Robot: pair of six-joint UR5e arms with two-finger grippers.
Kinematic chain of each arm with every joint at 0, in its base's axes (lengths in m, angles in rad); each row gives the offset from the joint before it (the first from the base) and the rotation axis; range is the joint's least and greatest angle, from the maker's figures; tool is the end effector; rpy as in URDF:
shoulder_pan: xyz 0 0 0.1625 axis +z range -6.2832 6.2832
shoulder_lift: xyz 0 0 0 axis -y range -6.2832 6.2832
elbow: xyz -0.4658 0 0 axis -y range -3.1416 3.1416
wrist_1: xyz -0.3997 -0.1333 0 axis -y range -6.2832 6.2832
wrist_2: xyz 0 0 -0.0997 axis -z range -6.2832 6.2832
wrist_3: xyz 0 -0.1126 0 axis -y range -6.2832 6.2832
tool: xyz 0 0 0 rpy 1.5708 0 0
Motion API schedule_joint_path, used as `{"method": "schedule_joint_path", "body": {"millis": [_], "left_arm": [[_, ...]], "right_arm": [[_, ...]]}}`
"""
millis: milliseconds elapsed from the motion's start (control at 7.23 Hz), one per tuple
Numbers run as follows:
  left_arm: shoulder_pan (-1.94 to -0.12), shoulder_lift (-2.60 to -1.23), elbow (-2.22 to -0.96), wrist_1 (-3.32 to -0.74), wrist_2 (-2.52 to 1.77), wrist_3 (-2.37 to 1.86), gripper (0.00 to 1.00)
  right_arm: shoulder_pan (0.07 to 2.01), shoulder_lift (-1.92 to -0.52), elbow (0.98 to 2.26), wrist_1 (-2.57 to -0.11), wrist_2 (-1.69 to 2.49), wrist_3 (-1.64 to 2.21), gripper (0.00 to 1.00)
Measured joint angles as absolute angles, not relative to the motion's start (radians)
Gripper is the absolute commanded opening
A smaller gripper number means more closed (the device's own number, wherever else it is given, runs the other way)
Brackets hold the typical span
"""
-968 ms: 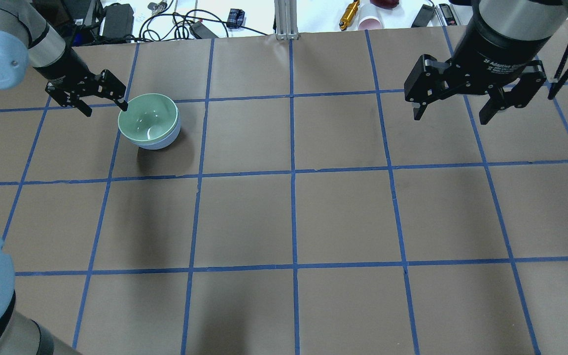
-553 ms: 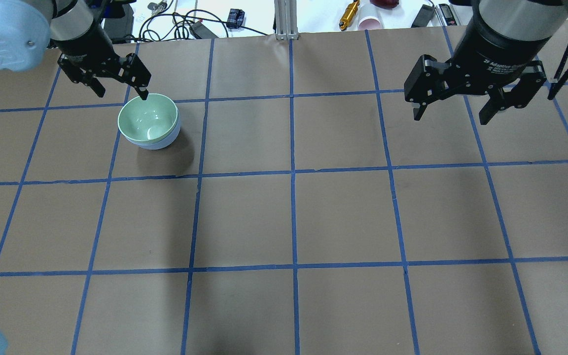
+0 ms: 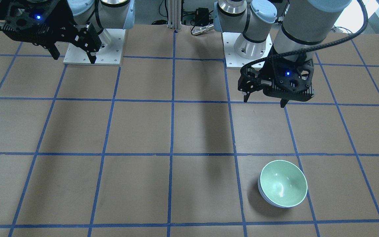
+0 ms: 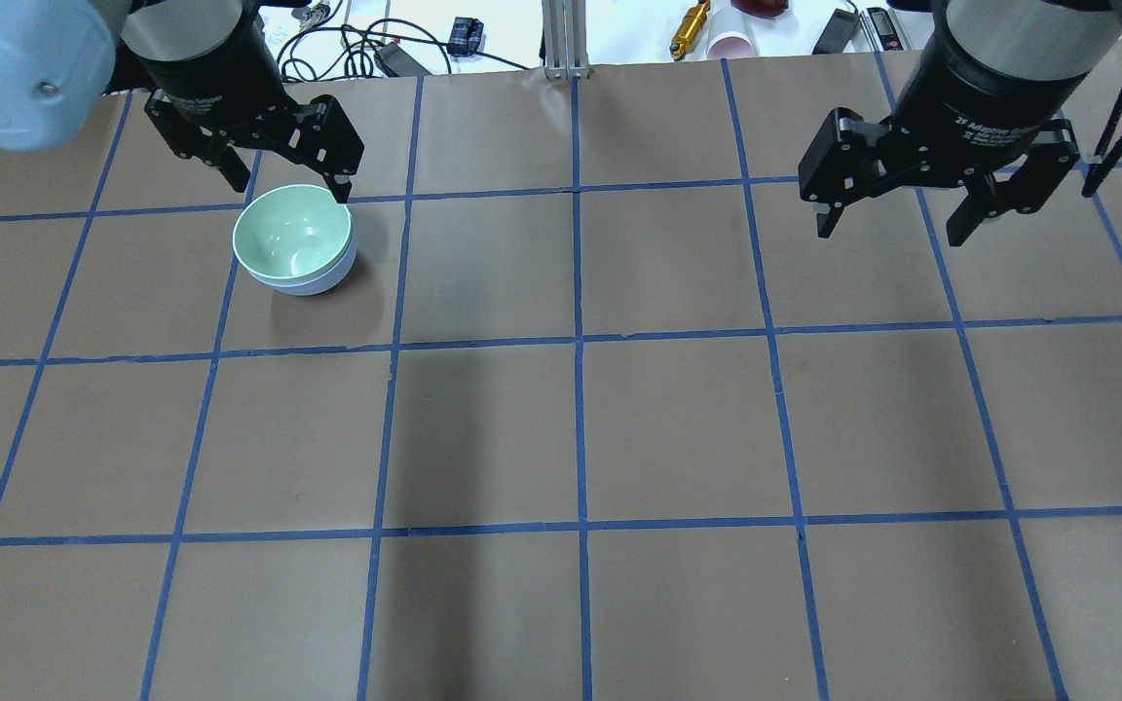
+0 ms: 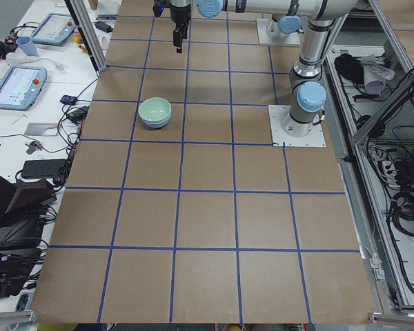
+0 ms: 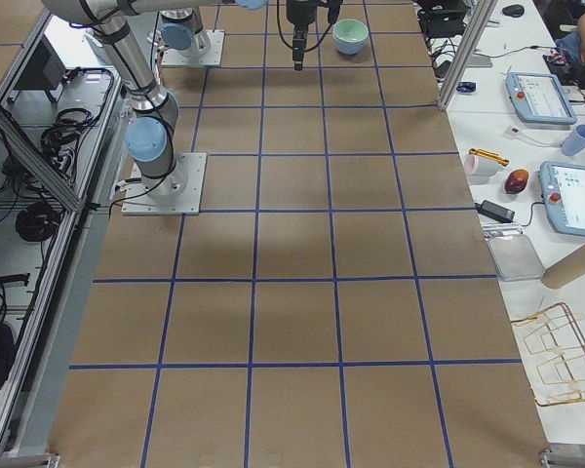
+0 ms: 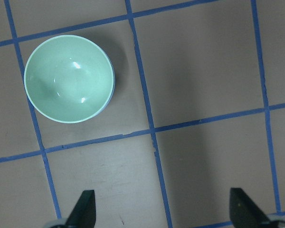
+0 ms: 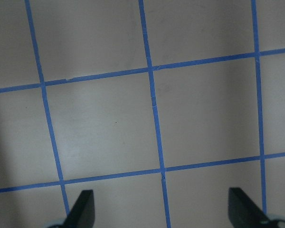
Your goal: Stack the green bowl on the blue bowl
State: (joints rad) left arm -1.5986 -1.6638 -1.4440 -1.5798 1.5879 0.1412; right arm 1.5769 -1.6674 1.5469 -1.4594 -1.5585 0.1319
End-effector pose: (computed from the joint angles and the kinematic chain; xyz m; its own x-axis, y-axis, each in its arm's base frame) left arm -0.1465 -0.5413 0.5297 -0.9856 0.1677 -0.0204 0.1682 0.9855 -0.0221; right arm 0.1374 -0.4518 0.5625 -0.9920 0.1253 -0.0134 0.1255 0.9921 -0.0074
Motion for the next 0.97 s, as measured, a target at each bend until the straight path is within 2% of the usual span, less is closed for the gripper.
{"method": "schedule_joint_path", "body": {"millis": [277,968], "left_arm": [[-1.58,-1.611,-1.456,-1.581,1.584,0.152,1.0],[-1.51,-1.585,-1.457,-1.546,1.57,0.174,1.0]], "right_arm": [[1.577,-1.667,1.547,-1.459,-1.559,0.132,1.0],[1.577,-1.667,1.547,-1.46,-1.558,0.132,1.0]]}}
